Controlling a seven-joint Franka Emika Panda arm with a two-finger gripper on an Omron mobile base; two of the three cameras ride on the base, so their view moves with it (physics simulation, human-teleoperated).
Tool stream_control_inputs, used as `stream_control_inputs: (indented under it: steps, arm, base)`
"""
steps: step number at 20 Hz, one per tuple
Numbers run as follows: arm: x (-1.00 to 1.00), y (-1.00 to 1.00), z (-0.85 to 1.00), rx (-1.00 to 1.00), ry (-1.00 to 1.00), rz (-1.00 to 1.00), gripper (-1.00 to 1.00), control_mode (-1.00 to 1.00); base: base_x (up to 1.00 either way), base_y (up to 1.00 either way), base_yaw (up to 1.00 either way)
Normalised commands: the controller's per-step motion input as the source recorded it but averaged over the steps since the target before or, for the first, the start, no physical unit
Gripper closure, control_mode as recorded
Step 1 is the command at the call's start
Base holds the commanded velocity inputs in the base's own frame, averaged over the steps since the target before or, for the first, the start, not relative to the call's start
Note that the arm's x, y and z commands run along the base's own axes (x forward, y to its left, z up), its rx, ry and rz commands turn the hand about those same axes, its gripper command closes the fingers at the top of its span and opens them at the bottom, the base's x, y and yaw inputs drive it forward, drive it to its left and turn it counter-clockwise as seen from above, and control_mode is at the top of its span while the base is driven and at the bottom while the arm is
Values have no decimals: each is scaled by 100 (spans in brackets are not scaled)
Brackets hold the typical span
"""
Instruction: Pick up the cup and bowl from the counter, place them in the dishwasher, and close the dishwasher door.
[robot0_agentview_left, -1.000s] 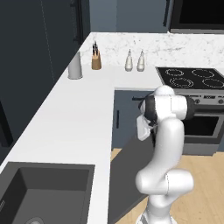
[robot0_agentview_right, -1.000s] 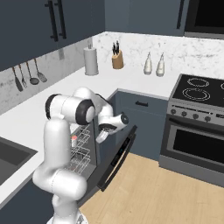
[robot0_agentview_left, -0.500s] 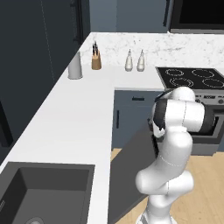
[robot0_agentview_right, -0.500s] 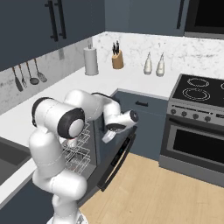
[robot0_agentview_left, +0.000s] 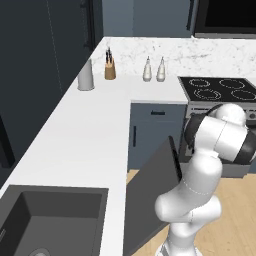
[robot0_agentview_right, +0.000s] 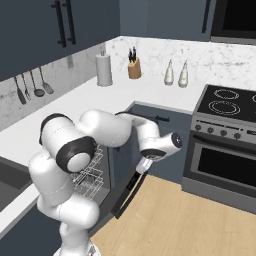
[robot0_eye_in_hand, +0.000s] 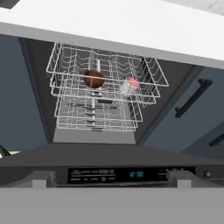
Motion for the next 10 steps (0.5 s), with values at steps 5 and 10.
stream_control_inputs:
  steps: [5, 10]
  arm:
    - [-27, -78, 0, 0, 4, 0, -100, -100]
    - [-19, -39, -9, 1, 0, 0, -100, -100]
  base:
    - [0, 0, 0]
    - [0, 0, 0]
